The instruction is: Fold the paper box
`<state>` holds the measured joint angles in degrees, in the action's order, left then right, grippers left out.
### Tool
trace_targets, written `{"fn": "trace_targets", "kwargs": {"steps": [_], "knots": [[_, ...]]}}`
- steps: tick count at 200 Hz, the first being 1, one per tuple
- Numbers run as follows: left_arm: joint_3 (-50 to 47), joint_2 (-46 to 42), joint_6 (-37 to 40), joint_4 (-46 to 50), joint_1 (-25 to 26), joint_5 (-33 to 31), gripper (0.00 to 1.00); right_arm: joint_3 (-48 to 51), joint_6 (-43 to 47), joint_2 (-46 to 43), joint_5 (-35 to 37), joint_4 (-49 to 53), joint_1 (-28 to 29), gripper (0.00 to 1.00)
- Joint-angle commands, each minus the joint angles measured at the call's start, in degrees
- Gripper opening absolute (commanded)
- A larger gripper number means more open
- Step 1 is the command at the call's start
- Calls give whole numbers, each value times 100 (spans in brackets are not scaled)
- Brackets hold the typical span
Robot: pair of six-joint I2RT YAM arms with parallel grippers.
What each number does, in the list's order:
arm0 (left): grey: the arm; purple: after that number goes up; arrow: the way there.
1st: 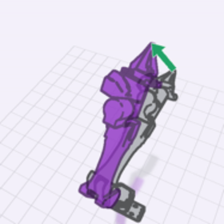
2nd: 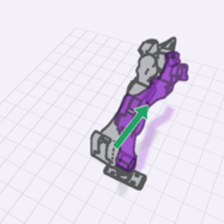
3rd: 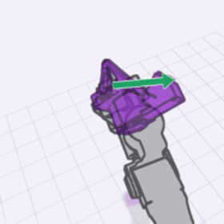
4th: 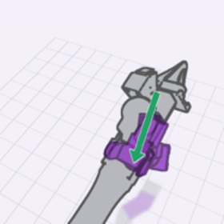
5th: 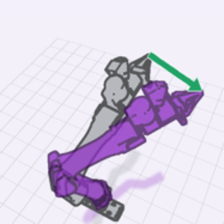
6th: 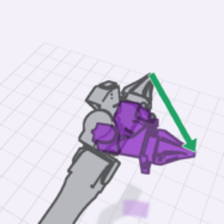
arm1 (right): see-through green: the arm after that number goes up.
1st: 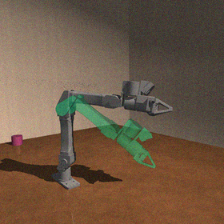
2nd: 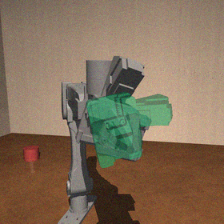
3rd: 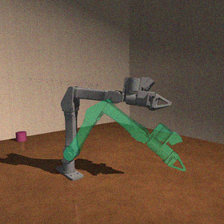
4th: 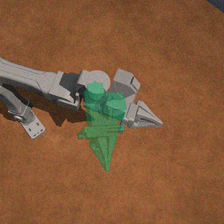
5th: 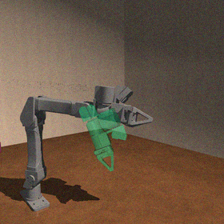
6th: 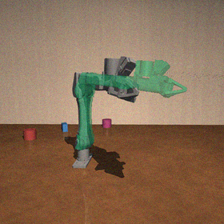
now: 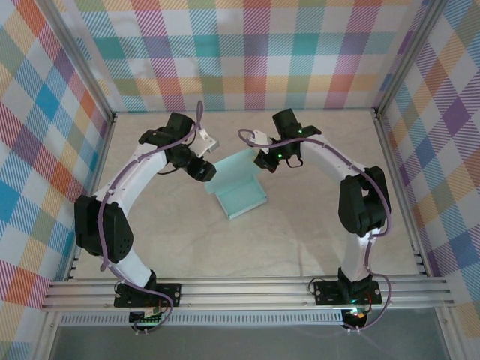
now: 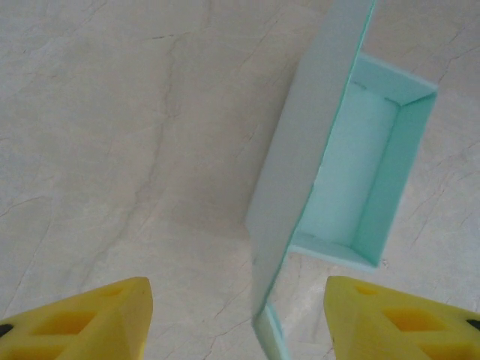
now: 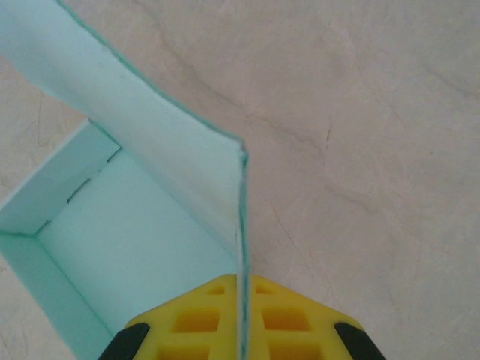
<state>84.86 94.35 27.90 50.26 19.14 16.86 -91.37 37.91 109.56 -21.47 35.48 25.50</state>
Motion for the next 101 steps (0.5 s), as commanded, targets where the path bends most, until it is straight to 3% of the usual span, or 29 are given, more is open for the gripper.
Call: {"fn": "trace_targets", "kwargs": {"steps": [1, 43, 101], "knots": [[123, -48, -139, -13, 77, 72, 61, 75, -126, -195, 25, -77, 26, 0], [155, 185, -92, 114, 93, -200, 55, 184, -179, -285, 61, -27, 26, 0], [26, 361, 188, -87, 96, -586, 34, 234, -152, -334, -12, 65, 26, 0]]}}
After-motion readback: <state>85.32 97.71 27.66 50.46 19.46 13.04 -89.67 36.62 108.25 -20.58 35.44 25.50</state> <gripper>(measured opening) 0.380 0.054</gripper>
